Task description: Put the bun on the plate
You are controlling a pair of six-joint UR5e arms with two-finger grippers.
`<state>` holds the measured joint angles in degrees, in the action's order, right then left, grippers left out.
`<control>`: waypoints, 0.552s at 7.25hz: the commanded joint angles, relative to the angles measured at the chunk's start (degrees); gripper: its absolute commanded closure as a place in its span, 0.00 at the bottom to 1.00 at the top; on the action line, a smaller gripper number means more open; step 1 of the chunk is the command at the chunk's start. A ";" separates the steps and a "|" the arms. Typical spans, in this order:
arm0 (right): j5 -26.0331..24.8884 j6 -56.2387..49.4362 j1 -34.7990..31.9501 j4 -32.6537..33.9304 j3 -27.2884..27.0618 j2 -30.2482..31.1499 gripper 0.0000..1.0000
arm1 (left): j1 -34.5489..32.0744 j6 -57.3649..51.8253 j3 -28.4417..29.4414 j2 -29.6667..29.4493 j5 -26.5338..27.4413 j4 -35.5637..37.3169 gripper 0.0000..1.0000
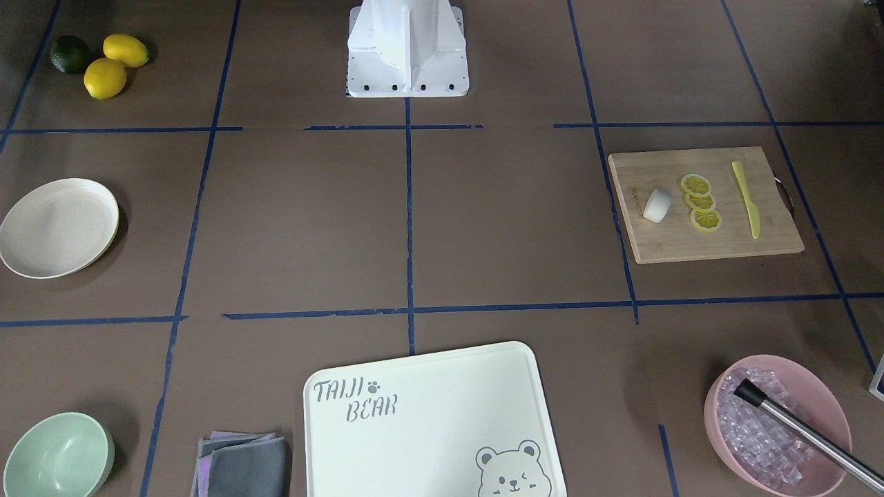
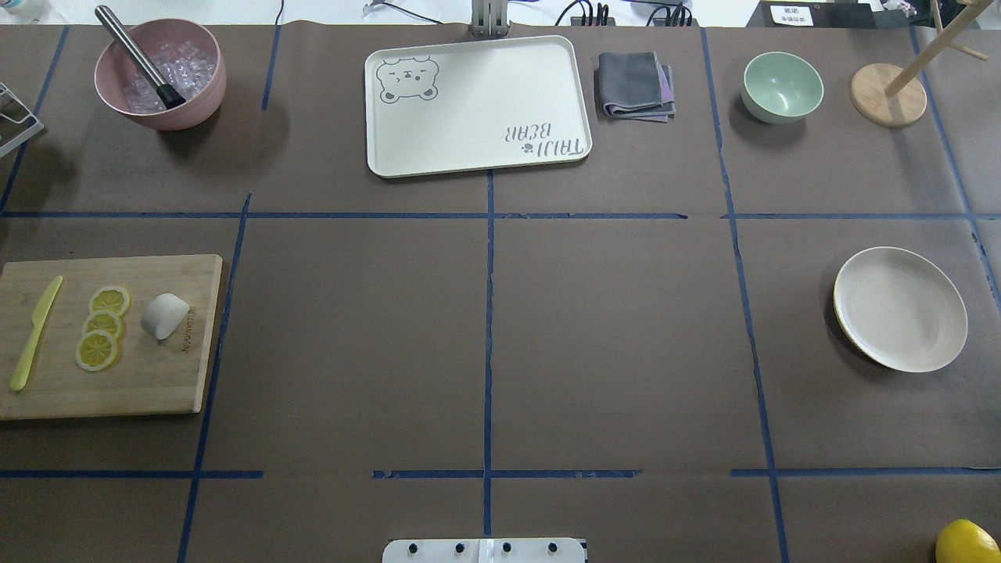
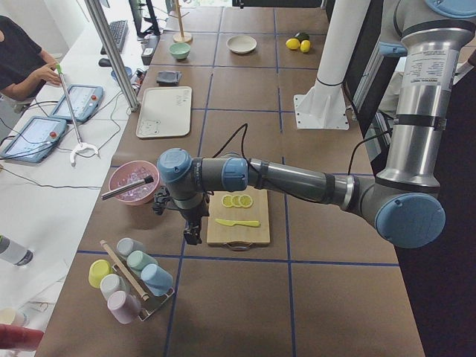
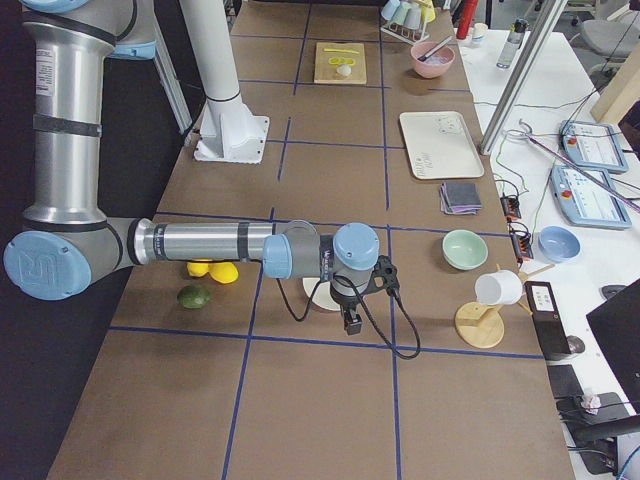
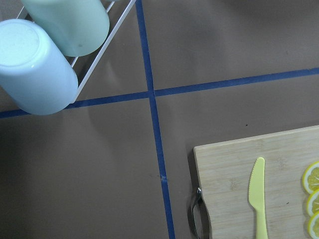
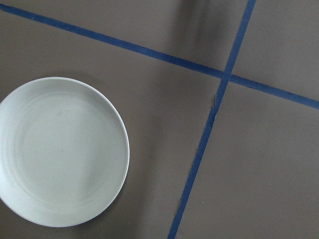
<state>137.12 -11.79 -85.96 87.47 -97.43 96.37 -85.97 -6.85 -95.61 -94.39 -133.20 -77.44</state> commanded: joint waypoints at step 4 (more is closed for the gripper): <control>0.08 26.52 8.33 -18.08 6.36 -0.13 0.02 | -0.07 0.08 -0.54 0.61 -4.67 0.01 0.00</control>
<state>137.21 9.97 -79.52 74.12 -92.69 96.26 -86.01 -6.84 -96.04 -94.03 -135.30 -77.43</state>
